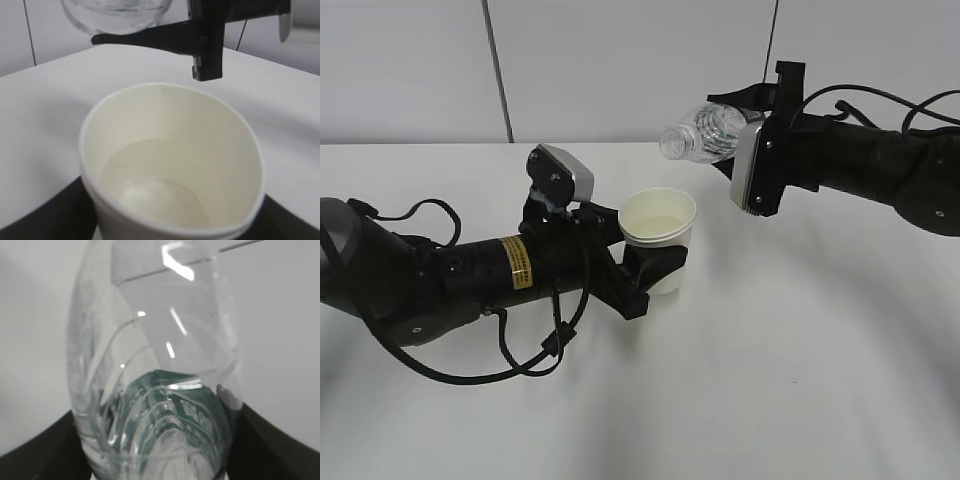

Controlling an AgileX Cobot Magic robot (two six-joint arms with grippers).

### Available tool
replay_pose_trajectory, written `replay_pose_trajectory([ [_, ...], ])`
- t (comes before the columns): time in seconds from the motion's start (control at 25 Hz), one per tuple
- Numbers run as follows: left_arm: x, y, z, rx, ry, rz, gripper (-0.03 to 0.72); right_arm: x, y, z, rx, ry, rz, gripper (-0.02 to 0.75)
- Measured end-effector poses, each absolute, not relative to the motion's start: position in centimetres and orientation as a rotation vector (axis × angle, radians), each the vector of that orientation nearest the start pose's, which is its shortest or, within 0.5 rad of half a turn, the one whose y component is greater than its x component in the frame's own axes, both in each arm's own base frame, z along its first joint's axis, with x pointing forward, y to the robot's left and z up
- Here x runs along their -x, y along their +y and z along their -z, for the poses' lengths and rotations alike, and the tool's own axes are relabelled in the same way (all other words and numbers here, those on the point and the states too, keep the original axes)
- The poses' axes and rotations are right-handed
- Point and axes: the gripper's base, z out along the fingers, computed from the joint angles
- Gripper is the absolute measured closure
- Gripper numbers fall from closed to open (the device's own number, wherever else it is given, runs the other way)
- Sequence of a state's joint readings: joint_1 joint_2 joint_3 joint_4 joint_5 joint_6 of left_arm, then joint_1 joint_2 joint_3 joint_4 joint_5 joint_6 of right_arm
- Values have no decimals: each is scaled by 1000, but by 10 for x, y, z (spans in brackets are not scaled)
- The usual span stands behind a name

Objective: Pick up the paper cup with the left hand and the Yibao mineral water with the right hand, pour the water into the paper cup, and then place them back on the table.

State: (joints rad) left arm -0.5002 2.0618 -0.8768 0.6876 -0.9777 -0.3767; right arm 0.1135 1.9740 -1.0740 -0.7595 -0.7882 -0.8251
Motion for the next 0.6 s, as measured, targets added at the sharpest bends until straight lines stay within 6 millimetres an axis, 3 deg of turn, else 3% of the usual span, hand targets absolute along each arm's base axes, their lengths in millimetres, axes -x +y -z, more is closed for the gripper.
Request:
replay_pose_trajectory([
  [0.32, -309, -221, -122, -850, 1639, 809, 246, -405, 91, -186, 1348, 1107, 371, 238],
  [0.6, -310, -220, -121, -835, 1656, 796, 246, -405, 91, -186, 1139, 1301, 137, 238],
])
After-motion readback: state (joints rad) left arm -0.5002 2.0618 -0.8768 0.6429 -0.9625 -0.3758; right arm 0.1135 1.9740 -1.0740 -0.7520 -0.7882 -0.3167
